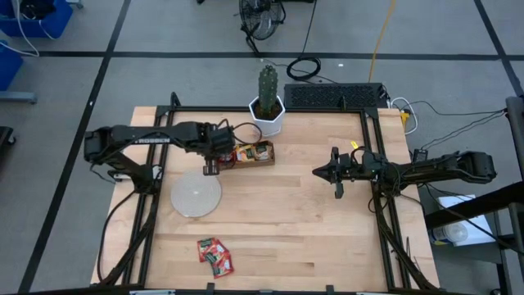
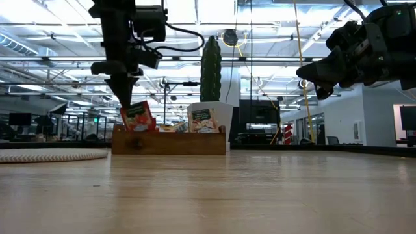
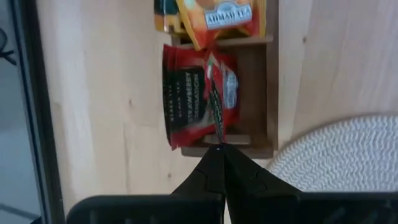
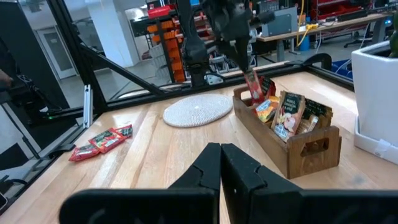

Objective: Pick & Place Tea
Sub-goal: Put the red tea bag into the left section of the wooden organizer

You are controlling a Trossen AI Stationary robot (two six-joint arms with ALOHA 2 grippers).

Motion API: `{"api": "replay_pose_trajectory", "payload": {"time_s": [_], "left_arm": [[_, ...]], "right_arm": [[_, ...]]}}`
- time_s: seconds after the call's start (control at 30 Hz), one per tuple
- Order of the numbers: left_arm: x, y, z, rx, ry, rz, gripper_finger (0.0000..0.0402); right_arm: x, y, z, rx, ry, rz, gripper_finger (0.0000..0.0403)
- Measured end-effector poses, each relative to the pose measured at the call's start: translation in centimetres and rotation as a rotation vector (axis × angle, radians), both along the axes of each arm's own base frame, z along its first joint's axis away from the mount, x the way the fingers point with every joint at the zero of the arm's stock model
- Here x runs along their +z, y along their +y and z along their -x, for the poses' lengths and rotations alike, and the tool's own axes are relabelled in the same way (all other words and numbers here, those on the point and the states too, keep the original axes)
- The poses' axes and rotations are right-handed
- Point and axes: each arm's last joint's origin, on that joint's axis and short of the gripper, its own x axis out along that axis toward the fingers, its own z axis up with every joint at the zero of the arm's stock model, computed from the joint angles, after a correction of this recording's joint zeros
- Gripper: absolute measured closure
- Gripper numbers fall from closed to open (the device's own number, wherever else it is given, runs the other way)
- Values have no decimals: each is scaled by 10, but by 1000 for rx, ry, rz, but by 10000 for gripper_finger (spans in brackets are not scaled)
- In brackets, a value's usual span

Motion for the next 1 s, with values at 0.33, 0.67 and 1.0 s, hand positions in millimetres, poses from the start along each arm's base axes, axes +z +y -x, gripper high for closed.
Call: {"api": "replay_pose_trajectory", "payload": {"time_s": [0.33, 0.67, 1.0], "left_arm": [[-4, 1, 6, 3, 96, 5, 401], [-2, 2, 7, 12, 107, -31, 401], [-2, 2, 7, 38, 96, -31, 399]], "right_arm": [[-1, 0, 0, 0, 6, -1, 403], [-1, 0, 0, 0, 5, -1, 403], [-1, 0, 0, 0, 5, -1, 403]]}}
